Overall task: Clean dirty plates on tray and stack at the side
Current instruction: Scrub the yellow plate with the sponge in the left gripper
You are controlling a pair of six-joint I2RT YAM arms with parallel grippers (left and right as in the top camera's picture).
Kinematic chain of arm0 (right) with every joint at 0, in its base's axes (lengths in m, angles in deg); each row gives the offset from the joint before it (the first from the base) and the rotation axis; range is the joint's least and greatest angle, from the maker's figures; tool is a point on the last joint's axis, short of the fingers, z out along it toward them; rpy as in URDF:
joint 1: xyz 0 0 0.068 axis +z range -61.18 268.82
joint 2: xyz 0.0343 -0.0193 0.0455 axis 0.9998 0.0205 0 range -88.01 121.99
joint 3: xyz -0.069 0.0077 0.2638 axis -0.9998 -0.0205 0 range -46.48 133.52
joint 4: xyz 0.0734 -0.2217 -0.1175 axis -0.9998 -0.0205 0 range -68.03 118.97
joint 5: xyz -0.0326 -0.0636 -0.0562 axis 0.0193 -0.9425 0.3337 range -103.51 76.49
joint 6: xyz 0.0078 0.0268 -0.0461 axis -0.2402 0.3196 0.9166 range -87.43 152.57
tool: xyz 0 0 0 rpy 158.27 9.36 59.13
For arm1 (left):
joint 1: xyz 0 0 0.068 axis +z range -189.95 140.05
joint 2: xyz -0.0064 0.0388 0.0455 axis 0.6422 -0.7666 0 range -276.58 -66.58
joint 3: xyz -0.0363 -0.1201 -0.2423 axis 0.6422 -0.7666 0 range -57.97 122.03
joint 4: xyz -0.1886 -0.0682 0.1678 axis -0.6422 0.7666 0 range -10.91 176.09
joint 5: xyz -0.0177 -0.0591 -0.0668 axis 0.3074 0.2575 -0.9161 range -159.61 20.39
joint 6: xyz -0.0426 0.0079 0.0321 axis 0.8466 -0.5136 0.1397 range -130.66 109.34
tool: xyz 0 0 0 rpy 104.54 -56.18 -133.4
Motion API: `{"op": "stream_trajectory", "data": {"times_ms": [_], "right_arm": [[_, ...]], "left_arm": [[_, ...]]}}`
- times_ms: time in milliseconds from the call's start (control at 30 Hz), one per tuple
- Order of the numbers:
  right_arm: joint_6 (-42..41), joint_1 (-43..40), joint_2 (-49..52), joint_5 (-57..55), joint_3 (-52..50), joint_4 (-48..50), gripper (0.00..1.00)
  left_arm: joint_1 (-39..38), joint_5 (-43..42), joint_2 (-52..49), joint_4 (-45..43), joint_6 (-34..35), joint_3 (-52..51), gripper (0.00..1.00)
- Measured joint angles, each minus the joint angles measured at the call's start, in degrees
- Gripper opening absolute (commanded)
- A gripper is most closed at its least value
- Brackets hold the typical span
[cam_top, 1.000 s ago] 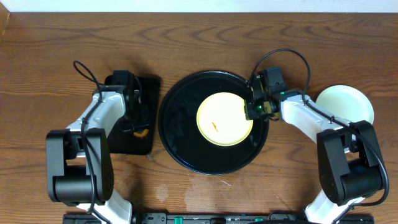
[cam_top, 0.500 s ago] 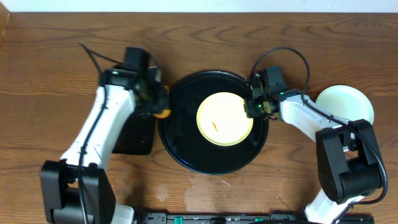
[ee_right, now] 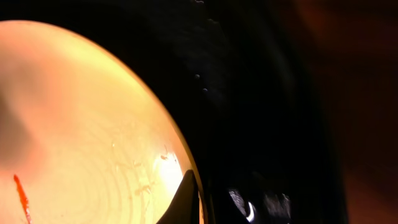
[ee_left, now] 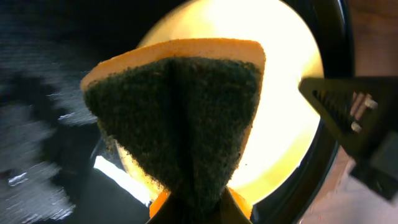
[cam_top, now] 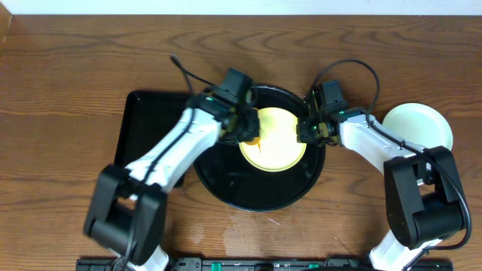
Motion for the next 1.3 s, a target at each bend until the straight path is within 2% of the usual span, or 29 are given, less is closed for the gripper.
{"op": "stream_trajectory", "data": {"times_ms": [133,300,500,767,933,1300], "right_arm": [[-5.0,0.0,-0.1,-0.6,0.0,-0.6,0.01],[-6.3,0.0,-0.2,-0.8,0.0,-0.6,0.01],[-6.4,0.0,-0.2,-0.8,0.0,-0.6,0.01],[-6.4,0.0,-0.2,-0.9,0.0,-0.7,0.01],[-6.4,0.0,-0.2,-0.9,0.0,-0.8,0.01],[-6.6,0.0,-0.2,-0.3,0.0,-0.8,0.01]], "left_arm": [[-3.1,-0.1,-4.8,-5.2,3.6,-0.2,0.07],[-6.3,-0.2,-9.9,-11.9,5.8,-0.4,0.08],[-7.3,-0.1,-12.6,-12.6,6.4,-0.3,0.08],[-5.2,5.7,-13.0,-5.4,7.7,2.3,0.07],[-3.3,13.7,-13.2,-0.3,7.7,4.0,0.07],[-5.5,27.8,-16.0,9.2,6.6,11.9,0.07]]}}
